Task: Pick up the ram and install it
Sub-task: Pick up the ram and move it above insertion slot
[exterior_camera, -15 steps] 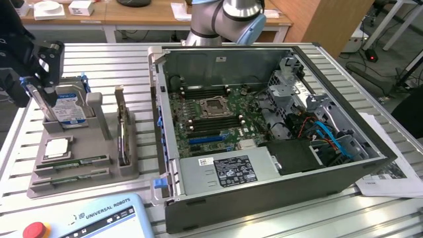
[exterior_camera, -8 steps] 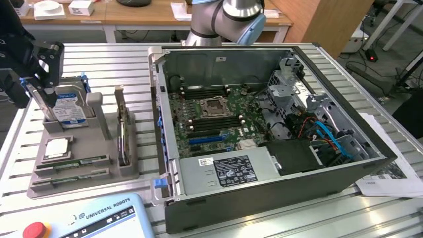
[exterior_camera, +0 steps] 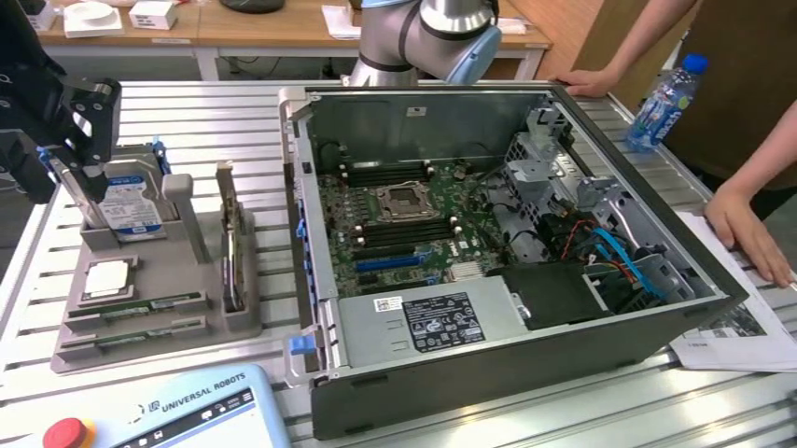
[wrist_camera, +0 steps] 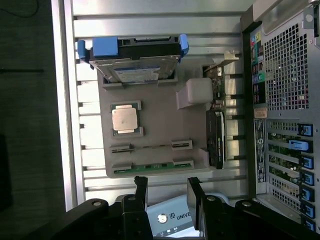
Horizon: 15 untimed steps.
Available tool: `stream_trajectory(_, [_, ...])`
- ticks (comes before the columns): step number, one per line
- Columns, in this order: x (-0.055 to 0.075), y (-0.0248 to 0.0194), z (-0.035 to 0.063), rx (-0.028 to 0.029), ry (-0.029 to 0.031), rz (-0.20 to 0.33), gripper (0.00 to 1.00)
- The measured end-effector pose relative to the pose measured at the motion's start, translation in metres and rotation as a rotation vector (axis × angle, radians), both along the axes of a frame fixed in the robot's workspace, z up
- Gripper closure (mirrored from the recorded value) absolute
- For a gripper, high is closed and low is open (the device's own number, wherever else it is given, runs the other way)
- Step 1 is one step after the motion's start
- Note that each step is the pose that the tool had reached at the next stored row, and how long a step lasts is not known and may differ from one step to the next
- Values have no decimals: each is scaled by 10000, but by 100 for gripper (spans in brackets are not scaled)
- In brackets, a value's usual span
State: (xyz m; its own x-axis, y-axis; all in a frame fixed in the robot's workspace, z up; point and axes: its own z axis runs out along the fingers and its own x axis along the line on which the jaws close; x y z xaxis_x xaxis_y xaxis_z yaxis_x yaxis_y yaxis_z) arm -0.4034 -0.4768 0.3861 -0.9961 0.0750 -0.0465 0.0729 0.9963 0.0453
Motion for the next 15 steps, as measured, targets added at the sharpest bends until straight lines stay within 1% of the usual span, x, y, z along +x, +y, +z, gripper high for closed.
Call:
stream_trajectory(8, [0, 0, 0, 0, 0, -16, 55])
stream_trajectory(15, [0, 0, -1, 1, 0, -382, 55])
